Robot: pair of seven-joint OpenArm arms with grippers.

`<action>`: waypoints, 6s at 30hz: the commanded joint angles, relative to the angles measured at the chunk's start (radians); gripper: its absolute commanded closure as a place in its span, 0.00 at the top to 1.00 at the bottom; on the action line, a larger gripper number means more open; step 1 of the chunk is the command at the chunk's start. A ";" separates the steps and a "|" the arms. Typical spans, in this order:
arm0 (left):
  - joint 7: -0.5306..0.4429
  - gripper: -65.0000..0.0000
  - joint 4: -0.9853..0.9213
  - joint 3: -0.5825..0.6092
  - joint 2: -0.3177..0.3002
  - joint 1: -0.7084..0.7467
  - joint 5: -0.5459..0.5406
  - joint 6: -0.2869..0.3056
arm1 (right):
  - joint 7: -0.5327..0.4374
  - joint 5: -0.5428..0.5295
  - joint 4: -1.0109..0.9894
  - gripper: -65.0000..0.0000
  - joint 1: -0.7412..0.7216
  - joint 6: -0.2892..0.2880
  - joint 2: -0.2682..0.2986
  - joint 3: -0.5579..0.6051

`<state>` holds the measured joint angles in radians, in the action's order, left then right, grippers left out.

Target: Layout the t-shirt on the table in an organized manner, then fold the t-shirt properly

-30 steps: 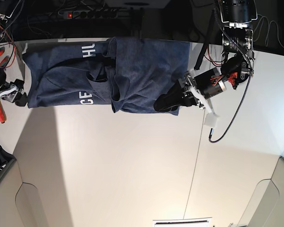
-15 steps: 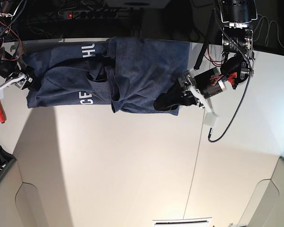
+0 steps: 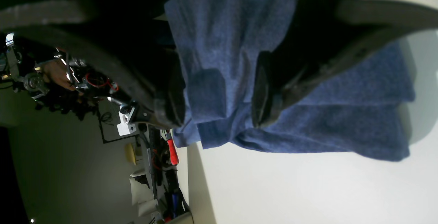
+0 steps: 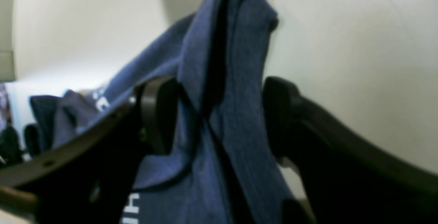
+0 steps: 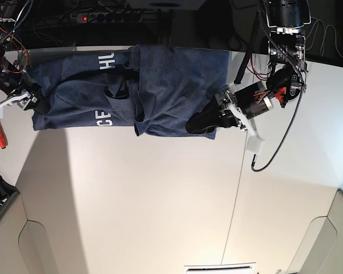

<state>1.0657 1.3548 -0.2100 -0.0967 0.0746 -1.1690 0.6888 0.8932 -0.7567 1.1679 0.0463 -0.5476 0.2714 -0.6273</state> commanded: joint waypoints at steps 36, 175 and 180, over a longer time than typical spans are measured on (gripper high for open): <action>-0.014 0.00 0.019 -0.251 -0.063 0.009 0.279 0.009 | 0.224 -0.284 0.329 0.00 -0.001 -0.029 -0.009 0.001; -0.030 0.00 0.149 -0.469 -0.133 0.047 0.032 0.009 | 0.148 0.384 0.472 0.00 -0.338 -0.063 -0.102 1.339; -0.030 0.00 0.149 -0.410 -0.133 0.048 0.036 0.009 | 0.137 0.441 0.339 0.00 -0.337 -0.069 -0.097 1.444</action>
<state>1.0496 1.4860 -0.6182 -0.2165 0.1299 -1.1084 0.6888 1.0317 -0.3073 1.4937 -0.2749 -0.6151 0.1776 0.8219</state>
